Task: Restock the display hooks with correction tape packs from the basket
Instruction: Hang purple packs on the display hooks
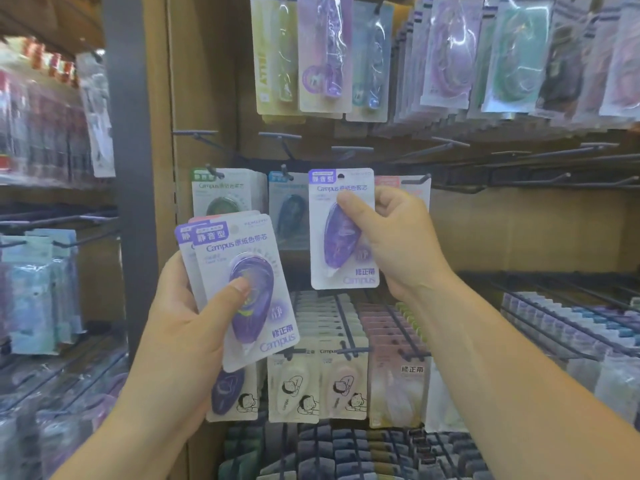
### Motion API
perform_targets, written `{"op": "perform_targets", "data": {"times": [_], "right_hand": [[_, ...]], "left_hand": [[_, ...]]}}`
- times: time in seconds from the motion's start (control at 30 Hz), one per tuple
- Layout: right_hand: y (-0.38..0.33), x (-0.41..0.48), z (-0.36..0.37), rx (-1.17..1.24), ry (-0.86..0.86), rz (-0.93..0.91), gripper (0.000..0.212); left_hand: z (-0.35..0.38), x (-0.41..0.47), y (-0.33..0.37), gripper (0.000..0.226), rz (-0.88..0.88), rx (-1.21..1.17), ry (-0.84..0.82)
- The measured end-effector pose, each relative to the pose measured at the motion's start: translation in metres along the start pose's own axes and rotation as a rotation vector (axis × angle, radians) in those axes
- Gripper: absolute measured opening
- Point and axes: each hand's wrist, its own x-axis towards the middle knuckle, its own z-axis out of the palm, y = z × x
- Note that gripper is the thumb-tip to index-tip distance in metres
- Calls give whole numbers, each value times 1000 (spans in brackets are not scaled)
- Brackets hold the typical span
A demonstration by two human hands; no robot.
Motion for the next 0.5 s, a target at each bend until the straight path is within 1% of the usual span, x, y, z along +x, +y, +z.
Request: {"op": "perform_targets", "data": {"times": [0.07,0.17,0.27,0.5], "right_hand": [[3,-3,-2,-34,34,4,19],[6,-6,-2,-107,100,-23,20],[6,-9,-1,-131,143,-63,21],[10,-11,-4,-169,182,-41,30]], "left_hand": [[-3,-2,0,55,-7,12,-4],[-7,-3,-1,49,-19,30,-5],[-10,-3,-2,48,-18,48,-2],[-14,-4,-3,41,-19,37,12]]}}
